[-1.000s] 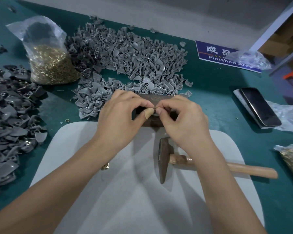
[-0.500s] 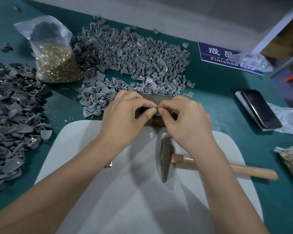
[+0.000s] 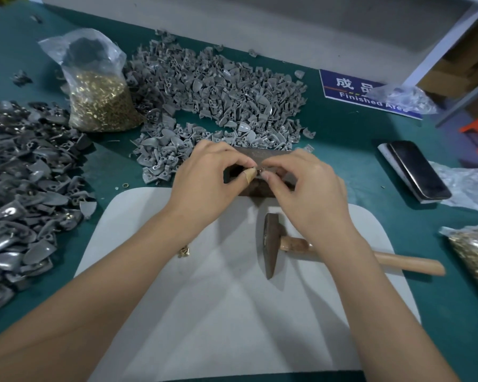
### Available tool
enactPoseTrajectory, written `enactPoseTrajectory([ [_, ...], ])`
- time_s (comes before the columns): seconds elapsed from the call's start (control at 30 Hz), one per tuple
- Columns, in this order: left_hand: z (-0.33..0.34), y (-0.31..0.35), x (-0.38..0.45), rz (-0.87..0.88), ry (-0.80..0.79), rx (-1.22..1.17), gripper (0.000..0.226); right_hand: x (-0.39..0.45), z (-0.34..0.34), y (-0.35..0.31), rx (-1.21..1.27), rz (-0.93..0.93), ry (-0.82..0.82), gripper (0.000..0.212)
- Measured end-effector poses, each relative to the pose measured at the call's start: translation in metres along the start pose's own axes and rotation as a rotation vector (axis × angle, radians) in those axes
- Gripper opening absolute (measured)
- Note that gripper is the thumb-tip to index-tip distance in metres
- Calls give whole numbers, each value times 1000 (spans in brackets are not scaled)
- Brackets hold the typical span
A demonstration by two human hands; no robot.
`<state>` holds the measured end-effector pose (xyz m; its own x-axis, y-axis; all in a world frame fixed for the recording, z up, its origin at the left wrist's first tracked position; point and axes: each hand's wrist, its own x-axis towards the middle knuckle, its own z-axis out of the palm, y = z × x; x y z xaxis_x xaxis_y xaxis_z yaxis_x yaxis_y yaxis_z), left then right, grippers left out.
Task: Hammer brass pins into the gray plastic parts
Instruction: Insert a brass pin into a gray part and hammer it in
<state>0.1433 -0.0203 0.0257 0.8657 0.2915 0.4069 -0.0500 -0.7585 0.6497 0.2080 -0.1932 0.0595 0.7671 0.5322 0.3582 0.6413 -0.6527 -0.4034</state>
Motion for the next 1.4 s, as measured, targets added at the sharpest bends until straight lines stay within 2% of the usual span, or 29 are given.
enactPoseTrajectory([
  [0.13,0,-2,0,10,3,-10,10,-44,-22,24,-2,-114,78,19],
  [0.2,0,-3,0,29,-3,-30,8,-70,-37,47,-44,-132,17,24],
  [0.3,2,-5,1,31,-9,-19,9,-102,-53,73,-15,-124,-172,36],
  [0.37,4,-6,1,25,-5,-25,9,-113,-53,79,-44,-125,-229,36],
  [0.5,4,-6,2,25,-4,-25,9,-98,-39,66,-3,-132,-194,36],
  [0.63,3,-7,2,6,-16,-53,7,-82,-24,47,-135,-255,-224,20],
  [0.77,4,-8,3,5,-22,-62,10,-78,-34,33,-249,-350,-85,29],
  [0.93,5,-11,4,12,-23,-66,9,-48,-60,21,-109,-217,84,28],
  [1.2,4,-11,5,6,-19,-76,10,-12,-39,22,-139,53,62,24],
  [1.3,3,-9,6,1,-17,-99,10,-15,-34,19,-170,51,126,28],
  [1.4,4,-7,6,-12,-15,-114,12,-16,-28,10,-238,3,114,34],
])
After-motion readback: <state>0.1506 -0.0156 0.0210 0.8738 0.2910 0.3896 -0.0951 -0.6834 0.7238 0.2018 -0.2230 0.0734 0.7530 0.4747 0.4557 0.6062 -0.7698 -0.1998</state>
